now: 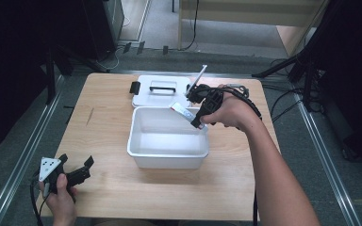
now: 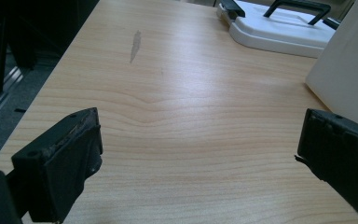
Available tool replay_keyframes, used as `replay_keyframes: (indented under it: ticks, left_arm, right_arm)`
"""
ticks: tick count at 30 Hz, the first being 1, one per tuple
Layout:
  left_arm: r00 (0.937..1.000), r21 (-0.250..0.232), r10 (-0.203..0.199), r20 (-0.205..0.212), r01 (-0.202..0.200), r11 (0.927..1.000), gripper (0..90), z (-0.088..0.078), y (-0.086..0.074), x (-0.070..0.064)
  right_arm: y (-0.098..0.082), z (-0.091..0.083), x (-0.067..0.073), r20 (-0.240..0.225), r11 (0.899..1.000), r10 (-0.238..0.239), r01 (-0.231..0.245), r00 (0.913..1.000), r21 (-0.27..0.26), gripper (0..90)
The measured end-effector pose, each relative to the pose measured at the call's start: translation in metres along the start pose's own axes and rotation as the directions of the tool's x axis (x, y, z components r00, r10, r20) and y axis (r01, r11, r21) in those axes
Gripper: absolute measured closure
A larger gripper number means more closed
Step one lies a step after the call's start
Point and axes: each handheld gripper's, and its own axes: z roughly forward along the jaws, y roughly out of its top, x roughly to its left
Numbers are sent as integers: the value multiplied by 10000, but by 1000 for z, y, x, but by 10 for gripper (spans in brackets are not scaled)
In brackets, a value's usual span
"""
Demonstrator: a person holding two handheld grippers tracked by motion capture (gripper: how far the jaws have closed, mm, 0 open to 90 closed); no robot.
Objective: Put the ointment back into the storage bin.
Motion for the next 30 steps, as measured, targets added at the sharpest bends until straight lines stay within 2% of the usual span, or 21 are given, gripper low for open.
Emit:
replay_keyframes:
  ticks: [2,5,9,13,19,23,27,30]
  left_arm:
    - [10000,0,3,2,-3,10000,4,0,0,0]
    - [10000,-1,0,-2,0,10000,4,0,0,0]
    - [10000,-11,-16,-1,16,10000,4,0,0,0]
    - [10000,-13,-22,2,22,10000,4,0,0,0]
    - [10000,-11,-28,7,28,10000,4,0,0,0]
    - [10000,-10,-22,7,22,10000,5,0,0,0]
    - [10000,-11,-18,6,18,10000,4,0,0,0]
    - [10000,0,0,11,0,10000,4,0,0,0]
  right_arm:
    - [0,3,6,-275,9966,-823,820,9962,-97,727]
    - [2,8,13,-466,9831,-1829,1827,9820,-84,728]
    - [3,15,20,-718,9712,-2374,2383,9687,38,727]
    - [4,21,22,-737,9642,-2618,2641,9623,240,727]
    - [1,30,21,-671,9521,-2876,2928,9554,887,727]
    - [-1,33,22,-591,9495,-2903,2952,9551,1066,727]
    - [-2,39,22,-525,9381,-3200,3241,9460,1221,727]
    - [-4,43,23,-549,9360,-3225,3270,9450,1303,727]
